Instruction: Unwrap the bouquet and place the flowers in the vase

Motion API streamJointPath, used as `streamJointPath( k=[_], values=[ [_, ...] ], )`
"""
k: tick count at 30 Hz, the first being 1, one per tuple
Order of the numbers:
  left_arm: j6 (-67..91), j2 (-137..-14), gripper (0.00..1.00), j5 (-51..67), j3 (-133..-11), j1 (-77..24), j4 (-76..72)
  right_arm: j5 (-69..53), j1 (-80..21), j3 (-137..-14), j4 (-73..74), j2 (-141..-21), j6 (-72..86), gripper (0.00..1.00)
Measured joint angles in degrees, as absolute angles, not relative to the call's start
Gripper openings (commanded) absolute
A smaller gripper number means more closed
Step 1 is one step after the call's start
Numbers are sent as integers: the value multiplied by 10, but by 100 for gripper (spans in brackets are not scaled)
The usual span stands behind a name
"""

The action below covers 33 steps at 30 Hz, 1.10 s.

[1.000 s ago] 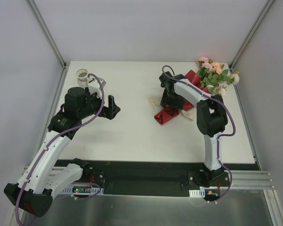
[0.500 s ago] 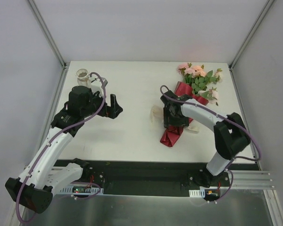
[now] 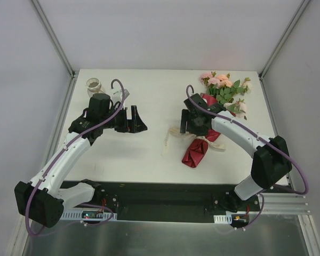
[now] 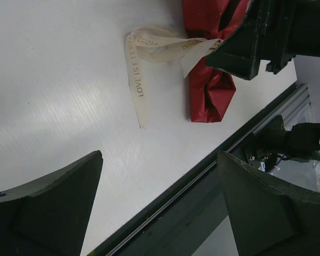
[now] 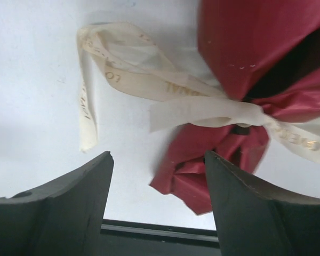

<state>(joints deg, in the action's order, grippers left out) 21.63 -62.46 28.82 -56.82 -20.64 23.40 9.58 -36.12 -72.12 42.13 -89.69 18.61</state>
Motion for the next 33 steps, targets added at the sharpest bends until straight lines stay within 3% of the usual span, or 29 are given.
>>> streamJointPath(
  k=[15, 33],
  values=[
    [222, -600, 87, 299, -568, -206, 273, 64, -365, -668, 352, -948, 380, 51],
    [202, -595, 87, 298, -570, -206, 306, 68, -358, -660, 333, -995, 426, 42]
  ],
)
